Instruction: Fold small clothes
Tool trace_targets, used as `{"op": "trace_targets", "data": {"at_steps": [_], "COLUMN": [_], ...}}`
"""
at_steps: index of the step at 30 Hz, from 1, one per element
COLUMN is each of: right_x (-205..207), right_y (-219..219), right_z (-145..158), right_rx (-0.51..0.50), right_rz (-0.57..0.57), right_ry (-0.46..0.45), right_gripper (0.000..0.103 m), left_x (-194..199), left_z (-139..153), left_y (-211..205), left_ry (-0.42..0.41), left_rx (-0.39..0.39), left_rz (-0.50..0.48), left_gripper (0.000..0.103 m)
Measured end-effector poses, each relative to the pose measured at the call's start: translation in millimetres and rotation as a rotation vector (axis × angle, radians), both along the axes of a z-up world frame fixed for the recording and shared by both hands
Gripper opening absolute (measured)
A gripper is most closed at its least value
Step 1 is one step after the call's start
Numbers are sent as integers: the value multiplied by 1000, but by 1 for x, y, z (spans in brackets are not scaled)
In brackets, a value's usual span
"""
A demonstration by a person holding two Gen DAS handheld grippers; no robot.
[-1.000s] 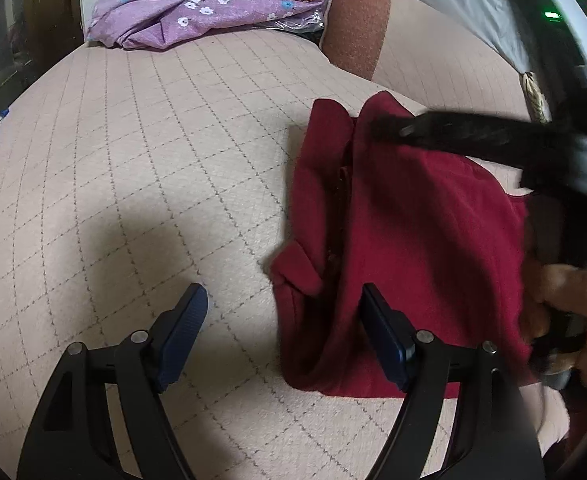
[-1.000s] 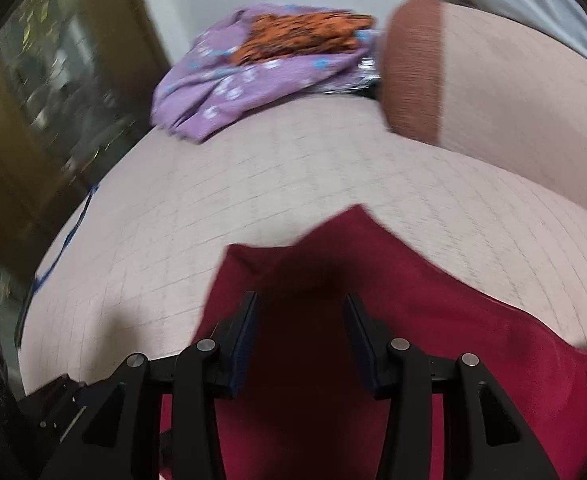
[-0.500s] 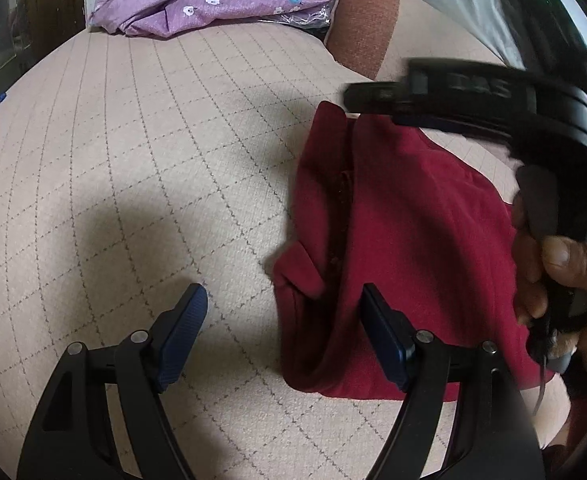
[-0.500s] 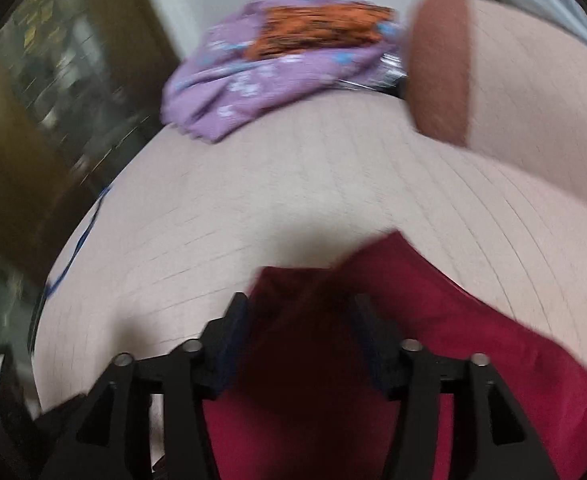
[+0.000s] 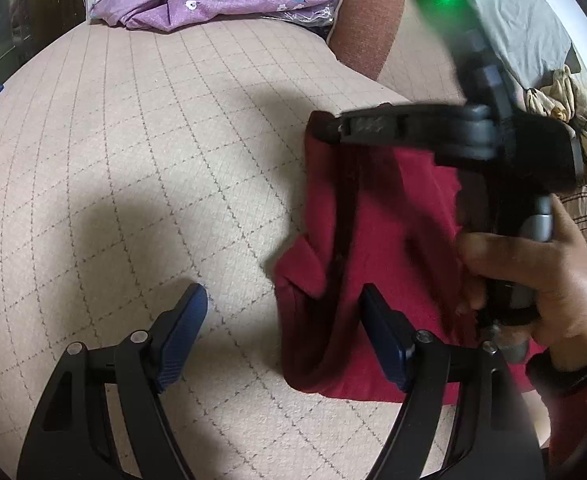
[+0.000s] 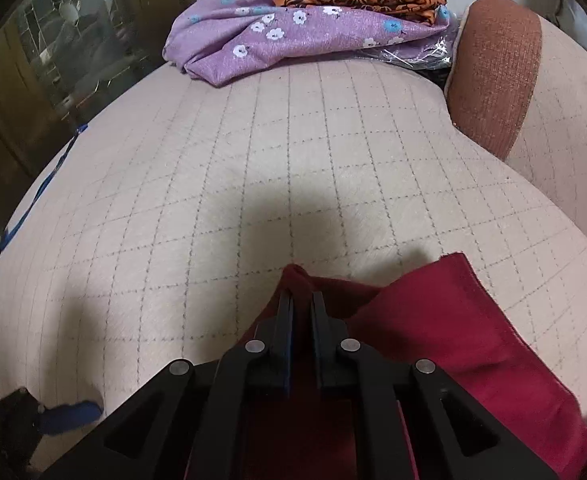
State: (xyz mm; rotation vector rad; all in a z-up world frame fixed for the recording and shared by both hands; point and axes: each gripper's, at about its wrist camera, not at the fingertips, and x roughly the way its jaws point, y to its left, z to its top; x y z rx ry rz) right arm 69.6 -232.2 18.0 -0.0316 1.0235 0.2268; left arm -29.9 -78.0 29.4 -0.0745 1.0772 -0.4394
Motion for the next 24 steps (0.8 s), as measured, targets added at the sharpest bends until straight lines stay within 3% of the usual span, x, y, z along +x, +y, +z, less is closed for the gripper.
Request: {"op": "trace_targets", "data": {"at_steps": [1, 4, 6, 7, 14, 24], "right_x": [-2, -15, -31, -37, -66, -79], "right_y": [-2, -18, -29, -33, -64, -78], "right_z": [4, 22, 34, 37, 35, 23], "right_rx": [32, 172, 225, 227, 308, 319], "right_rz": [-8, -48, -54, -61, -120, -138], "right_ry": [5, 17, 14, 14, 47, 84], "right_gripper": [8, 27, 66, 69, 69, 69], "left_x": [0, 0, 0, 1, 5, 11], "left_z": [0, 2, 3, 2, -4, -7], "left_y": [0, 1, 1, 0, -5, -9], "left_ry": [1, -7, -19, -22, -37, -53], "left_rx": [-2, -18, -30, -36, -31, -31], "left_rz": [1, 8, 15, 16, 12, 17], "left_gripper": [78, 78, 78, 78, 79, 83]}}
